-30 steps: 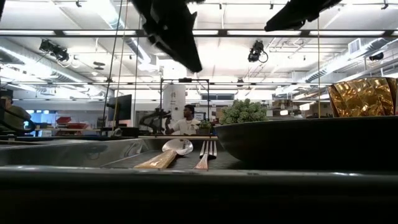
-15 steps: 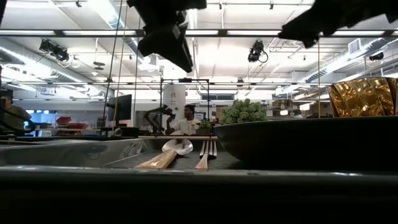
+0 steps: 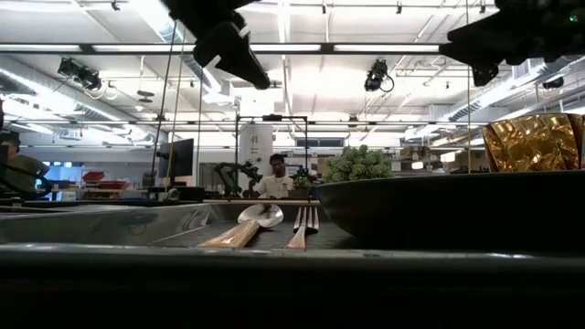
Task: Pick and place plate/cup/fork/spoon on tray
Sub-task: Return to Home Position
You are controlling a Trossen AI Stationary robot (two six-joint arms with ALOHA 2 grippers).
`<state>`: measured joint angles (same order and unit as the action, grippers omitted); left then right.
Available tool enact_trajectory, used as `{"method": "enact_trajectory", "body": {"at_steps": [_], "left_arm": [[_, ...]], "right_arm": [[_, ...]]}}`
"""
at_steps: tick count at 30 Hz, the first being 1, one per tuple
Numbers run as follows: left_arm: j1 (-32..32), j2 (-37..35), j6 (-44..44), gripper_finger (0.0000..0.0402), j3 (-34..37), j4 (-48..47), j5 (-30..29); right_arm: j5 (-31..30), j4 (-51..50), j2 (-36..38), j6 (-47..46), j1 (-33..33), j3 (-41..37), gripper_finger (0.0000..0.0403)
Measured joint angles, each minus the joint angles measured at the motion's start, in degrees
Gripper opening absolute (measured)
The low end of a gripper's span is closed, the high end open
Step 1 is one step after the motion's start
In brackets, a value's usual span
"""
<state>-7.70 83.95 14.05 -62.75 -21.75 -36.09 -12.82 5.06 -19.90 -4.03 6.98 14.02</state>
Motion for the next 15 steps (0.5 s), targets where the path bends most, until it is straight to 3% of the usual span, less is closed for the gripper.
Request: {"method": "enact_trajectory", "body": {"at_steps": [4, 8, 15], "left_arm": [[1.4, -6.4, 3.4, 0.0036, 8.3, 11.0, 1.5], [3.2, -13.3, 5.9, 0.0029, 15.8, 20.7, 7.7], [6.1, -25.9, 5.4, 0.0019, 25.0, 28.5, 15.4]], "right_arm": [[2.5, 1.8, 3.7, 1.4, 0.0, -2.5, 0.0138], [5.2, 3.3, 7.1, 2.9, 0.0, -3.5, 0.0133], [4.7, 3.0, 13.4, 4.2, 0.0, -5.8, 0.0110]]}}
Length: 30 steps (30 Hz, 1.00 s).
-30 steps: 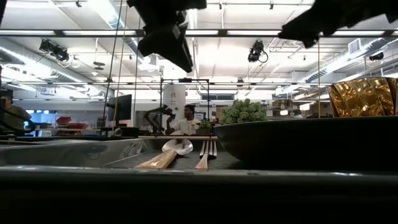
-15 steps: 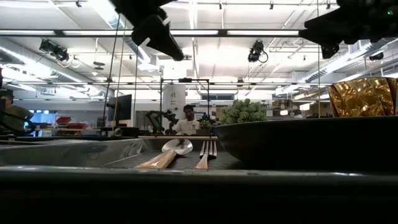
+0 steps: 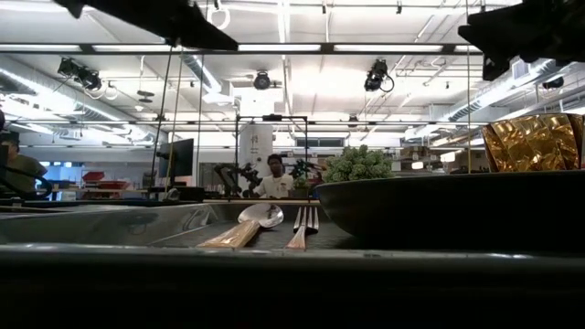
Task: Pick and place plate/cup/fork/spoon on tray
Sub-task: Return to Home Position
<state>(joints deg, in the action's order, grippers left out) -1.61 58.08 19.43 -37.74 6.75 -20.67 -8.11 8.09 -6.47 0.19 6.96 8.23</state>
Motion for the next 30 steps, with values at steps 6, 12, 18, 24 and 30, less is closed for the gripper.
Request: {"method": "enact_trajectory", "body": {"at_steps": [6, 12, 18, 24, 30], "left_arm": [[0.5, -10.5, -3.3, 0.0018, 6.0, 1.2, 0.6], [-0.4, -22.0, -8.4, 0.0018, 13.6, 2.4, 5.5], [-2.7, -33.5, -14.6, 0.0018, 20.0, 4.5, 7.6], [-6.7, -45.3, -18.9, 0.0018, 24.6, 5.8, 9.1], [-12.0, -57.9, -22.1, 0.0010, 29.2, 5.0, 11.8]], "right_arm": [[-2.8, 1.7, 4.6, -1.9, 0.0, -3.5, 0.0089], [-4.4, 9.6, 6.3, -3.5, 0.0, -7.7, 0.0082], [-6.6, 9.9, 6.2, -11.2, 0.0, -7.9, 0.0083], [-6.6, 9.9, 6.1, -13.9, 0.0, -7.9, 0.0083], [-6.6, 9.9, 6.1, -13.7, 0.0, -7.9, 0.0082]]}}
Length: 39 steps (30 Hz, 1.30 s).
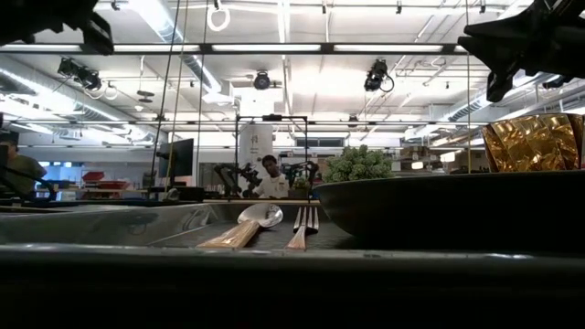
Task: Pick and place plate/cup/fork/spoon on tray
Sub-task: Return to Home Position
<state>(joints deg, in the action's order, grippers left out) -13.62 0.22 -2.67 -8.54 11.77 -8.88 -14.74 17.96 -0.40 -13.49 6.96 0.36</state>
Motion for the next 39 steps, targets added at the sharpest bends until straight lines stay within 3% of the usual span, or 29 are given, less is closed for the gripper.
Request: {"method": "enact_trajectory", "body": {"at_steps": [4, 17, 25, 34, 39], "left_arm": [[-3.3, 0.4, -1.2, 0.0007, 0.8, 0.2, 2.9], [-11.6, 0.0, 1.0, 0.0006, 0.7, -0.7, 3.4], [-13.0, 0.0, -3.3, 0.0005, 8.0, 6.0, 3.6], [-12.9, 0.1, -12.0, 0.0029, 8.1, 5.2, 3.6], [-12.9, 0.1, -11.4, 0.0041, 8.1, 5.2, 3.6]], "right_arm": [[0.0, 0.0, -0.1, 0.1, 0.0, 0.0, 0.0083], [-0.2, 0.3, -0.1, 0.1, 0.0, 0.0, 0.0084], [-0.2, 0.4, -0.1, 0.1, 0.0, 0.0, 0.0084], [-0.2, 0.4, -0.1, 0.1, 0.0, 0.0, 0.0084], [-0.2, 0.4, -0.1, 0.1, 0.0, 0.0, 0.0084]]}}
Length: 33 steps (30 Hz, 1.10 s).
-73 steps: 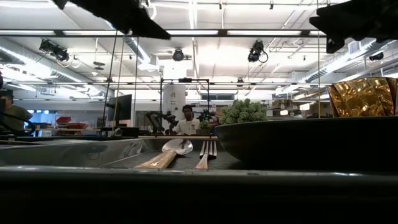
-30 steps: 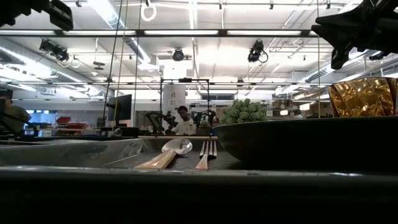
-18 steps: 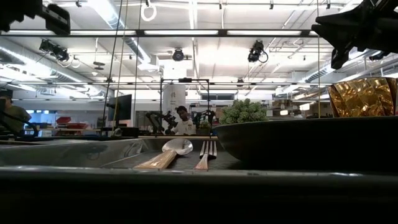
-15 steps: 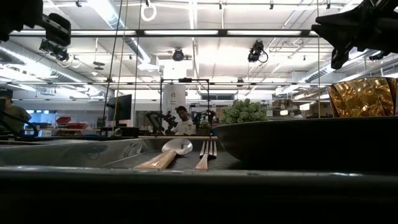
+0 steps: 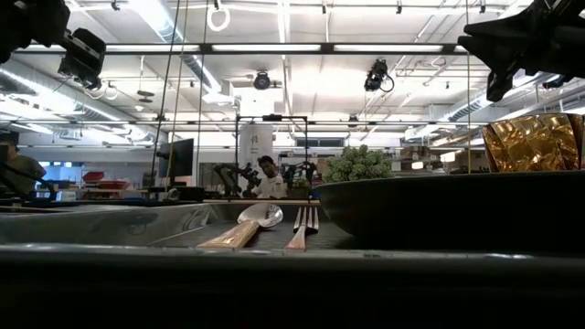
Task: Pick and place plate/cup/fork/spoon on tray
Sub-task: Return to Home Position
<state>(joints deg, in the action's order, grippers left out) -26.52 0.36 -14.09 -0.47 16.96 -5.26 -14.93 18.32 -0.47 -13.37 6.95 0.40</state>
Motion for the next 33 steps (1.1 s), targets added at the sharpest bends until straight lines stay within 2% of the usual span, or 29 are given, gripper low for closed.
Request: {"method": "enact_trajectory", "body": {"at_steps": [33], "left_arm": [[0.0, 0.0, -0.3, 0.0035, 0.1, -0.1, 0.0]], "right_arm": [[0.0, 0.0, 0.0, 0.0, 0.0, 0.0, 0.0084]]}}
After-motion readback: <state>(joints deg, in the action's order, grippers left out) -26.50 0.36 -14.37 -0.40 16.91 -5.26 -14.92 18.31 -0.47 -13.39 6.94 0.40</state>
